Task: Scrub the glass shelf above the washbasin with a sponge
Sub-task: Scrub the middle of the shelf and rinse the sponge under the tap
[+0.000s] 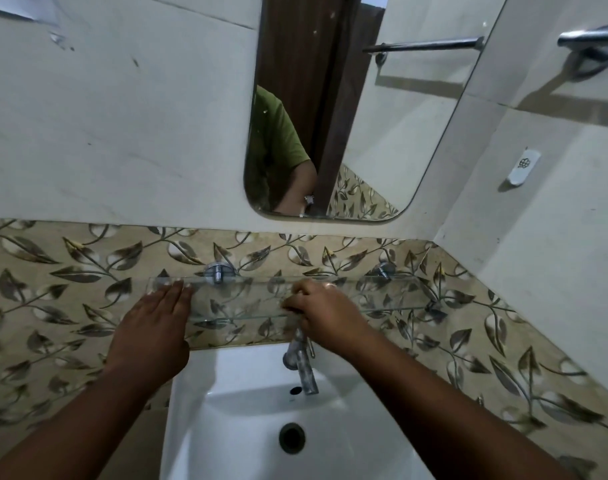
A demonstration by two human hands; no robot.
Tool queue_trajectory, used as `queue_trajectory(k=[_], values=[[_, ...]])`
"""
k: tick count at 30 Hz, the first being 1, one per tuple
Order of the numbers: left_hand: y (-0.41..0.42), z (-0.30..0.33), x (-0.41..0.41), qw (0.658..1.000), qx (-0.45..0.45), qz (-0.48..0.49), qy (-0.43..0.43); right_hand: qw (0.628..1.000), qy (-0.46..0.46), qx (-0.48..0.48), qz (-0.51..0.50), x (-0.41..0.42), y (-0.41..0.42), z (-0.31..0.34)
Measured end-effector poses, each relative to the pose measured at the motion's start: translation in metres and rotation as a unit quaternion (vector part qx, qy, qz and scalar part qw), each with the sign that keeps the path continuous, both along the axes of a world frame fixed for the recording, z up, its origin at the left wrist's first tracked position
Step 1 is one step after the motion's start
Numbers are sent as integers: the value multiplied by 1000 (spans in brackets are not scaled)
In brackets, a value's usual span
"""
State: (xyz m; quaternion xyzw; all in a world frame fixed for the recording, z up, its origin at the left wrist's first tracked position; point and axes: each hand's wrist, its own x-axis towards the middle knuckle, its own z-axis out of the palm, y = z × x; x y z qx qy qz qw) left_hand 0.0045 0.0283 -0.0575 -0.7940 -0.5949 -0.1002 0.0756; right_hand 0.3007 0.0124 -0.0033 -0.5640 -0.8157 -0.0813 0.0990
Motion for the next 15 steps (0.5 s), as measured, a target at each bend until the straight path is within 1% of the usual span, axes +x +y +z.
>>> queue_trajectory(k=[2, 5, 8, 10, 12, 15], values=[[0, -1, 0, 1000, 1, -1, 0, 997, 27, -8, -68, 28, 1, 9], [0, 1, -1, 1000, 4, -4, 0, 973, 65, -11, -220, 66, 17, 16], [1, 0, -1, 1000, 4, -3, 1, 952, 47, -2, -302, 61, 30, 11], [1, -2, -1, 1000, 4, 0, 7, 946, 50, 9, -319, 35, 35, 8], [2, -3, -2, 1000, 2, 2, 8, 950, 69, 11, -306, 1, 36, 7], [2, -4, -1, 1000, 2, -1, 7, 974, 80, 21, -211, -48, 19, 5]])
